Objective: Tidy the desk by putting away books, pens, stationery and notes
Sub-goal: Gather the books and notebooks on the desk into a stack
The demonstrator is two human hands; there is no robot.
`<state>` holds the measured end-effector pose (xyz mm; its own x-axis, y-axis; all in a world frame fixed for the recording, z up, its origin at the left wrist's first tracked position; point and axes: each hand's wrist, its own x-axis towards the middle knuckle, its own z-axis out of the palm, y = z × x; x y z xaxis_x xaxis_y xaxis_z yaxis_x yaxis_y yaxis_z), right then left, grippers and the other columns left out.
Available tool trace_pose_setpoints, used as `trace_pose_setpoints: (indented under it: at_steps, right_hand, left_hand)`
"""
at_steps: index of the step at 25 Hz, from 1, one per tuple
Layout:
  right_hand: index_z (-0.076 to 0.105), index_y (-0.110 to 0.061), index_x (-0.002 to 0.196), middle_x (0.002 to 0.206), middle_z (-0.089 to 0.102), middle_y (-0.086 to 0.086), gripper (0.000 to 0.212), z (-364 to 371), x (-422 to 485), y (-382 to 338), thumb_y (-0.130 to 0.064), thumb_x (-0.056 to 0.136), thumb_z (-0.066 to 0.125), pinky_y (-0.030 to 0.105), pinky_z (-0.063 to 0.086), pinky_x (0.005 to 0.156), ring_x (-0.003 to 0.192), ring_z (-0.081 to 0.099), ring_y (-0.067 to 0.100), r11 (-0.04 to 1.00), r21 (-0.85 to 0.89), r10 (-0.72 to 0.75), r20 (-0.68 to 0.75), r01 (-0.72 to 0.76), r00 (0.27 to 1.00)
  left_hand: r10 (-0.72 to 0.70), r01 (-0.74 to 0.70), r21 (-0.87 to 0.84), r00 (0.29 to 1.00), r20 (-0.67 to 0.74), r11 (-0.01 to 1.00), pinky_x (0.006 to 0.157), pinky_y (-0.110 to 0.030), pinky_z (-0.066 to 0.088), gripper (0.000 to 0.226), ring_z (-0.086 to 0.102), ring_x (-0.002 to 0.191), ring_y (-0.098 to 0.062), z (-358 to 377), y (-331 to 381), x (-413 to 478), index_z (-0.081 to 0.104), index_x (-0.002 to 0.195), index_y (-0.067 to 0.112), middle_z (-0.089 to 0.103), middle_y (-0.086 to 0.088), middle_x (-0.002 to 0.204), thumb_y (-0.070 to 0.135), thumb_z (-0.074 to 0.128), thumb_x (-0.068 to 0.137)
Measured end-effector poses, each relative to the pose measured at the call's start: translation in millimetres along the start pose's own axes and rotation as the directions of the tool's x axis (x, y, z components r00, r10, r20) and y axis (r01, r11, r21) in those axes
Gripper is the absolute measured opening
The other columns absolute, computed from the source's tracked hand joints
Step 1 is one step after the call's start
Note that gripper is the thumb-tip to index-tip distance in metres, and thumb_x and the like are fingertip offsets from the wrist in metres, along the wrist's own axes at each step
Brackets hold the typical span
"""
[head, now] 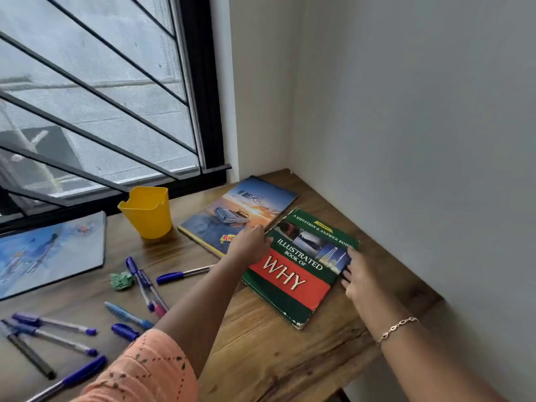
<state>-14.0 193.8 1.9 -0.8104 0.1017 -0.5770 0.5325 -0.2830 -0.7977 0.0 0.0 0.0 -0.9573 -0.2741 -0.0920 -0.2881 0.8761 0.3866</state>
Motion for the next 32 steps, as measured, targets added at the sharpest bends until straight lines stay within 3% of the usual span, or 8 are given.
trace_pose_setpoints:
  at_steps: [4,8,12,15,17,25,28,32]
  right_hand:
    - [0.049,-0.003,0.124,0.130,0.054,0.015,0.035,4,7,-1,-0.023,0.095,0.046,0.037,0.033,0.104,0.121,0.050,0.029,0.998,0.041,0.042,-0.045,-0.040,0.998]
    - [0.048,-0.001,0.125,0.121,0.056,0.017,0.037,4,12,-3,-0.016,0.092,0.050,0.031,0.035,0.095,0.087,0.056,0.022,0.998,0.039,0.056,-0.043,-0.054,0.997]
    - [0.045,0.003,0.123,0.086,0.052,0.010,0.038,2,21,-10,-0.015,0.091,0.052,0.032,0.035,0.101,0.098,0.052,0.024,0.992,0.068,0.108,-0.027,-0.106,0.994]
    - [0.053,-0.006,0.092,0.068,0.055,0.005,0.010,2,28,-18,-0.015,0.089,0.054,0.027,0.044,0.075,0.063,0.055,0.016,0.989,0.054,0.134,0.013,-0.134,0.991]
    - [0.054,-0.008,0.075,0.053,0.062,0.003,0.013,4,33,-18,-0.012,0.086,0.059,0.025,0.047,0.054,0.047,0.059,0.015,0.991,0.011,0.129,0.038,-0.130,0.991]
    - [0.050,-0.010,0.084,0.073,0.058,0.010,0.024,13,50,-9,0.012,0.079,0.059,0.031,0.046,0.055,0.061,0.055,0.022,1.000,-0.001,0.000,0.072,0.000,0.997]
    - [0.050,-0.009,0.077,0.068,0.061,0.013,0.025,9,52,-23,0.014,0.076,0.060,0.033,0.049,0.054,0.058,0.058,0.025,0.999,0.003,-0.035,0.114,0.035,0.993]
    - [0.055,-0.005,0.080,0.048,0.066,0.006,0.021,16,52,-49,0.011,0.071,0.064,0.028,0.053,0.042,0.048,0.062,0.022,0.998,-0.049,-0.030,0.242,0.043,0.970]
  left_hand:
    - [-0.039,0.045,-0.041,0.991,0.129,0.998,0.081,-0.035,0.047,0.040,0.059,0.103,-0.029,6,5,17,0.051,0.112,0.001,0.061,-0.016,0.115,0.036,0.044,0.096]
    - [-0.164,0.192,-0.182,0.974,0.159,0.964,0.077,-0.031,0.046,0.054,0.060,0.099,-0.028,10,11,35,0.055,0.108,0.003,0.063,-0.013,0.108,0.053,0.044,0.091]
    - [-0.319,0.368,-0.245,0.922,0.219,0.897,0.093,-0.042,0.048,0.075,0.059,0.104,-0.031,19,7,53,0.057,0.109,0.010,0.062,-0.014,0.114,0.075,0.040,0.077]
    - [-0.380,0.418,-0.227,0.904,0.195,0.879,0.097,-0.047,0.044,0.085,0.053,0.113,-0.034,27,5,61,0.054,0.119,0.008,0.056,-0.016,0.124,0.078,0.036,0.075]
    - [-0.406,0.439,-0.230,0.896,0.180,0.868,0.100,-0.049,0.041,0.086,0.048,0.119,-0.035,29,7,61,0.050,0.125,0.008,0.051,-0.017,0.131,0.077,0.034,0.077]
    - [-0.432,0.463,-0.304,0.886,0.167,0.832,0.100,-0.047,0.040,0.080,0.049,0.119,-0.034,30,7,59,0.051,0.124,0.004,0.053,-0.016,0.129,0.071,0.037,0.082]
    - [-0.338,0.402,-0.564,0.915,0.221,0.722,0.091,-0.041,0.051,0.063,0.062,0.095,-0.029,16,0,54,0.058,0.105,0.002,0.066,-0.014,0.105,0.059,0.056,0.079]
    - [-0.107,0.501,-0.813,0.863,0.493,0.297,0.066,-0.036,0.058,0.033,0.067,0.067,-0.025,-23,-10,18,0.057,0.101,0.005,0.070,-0.013,0.085,0.029,0.068,0.081]
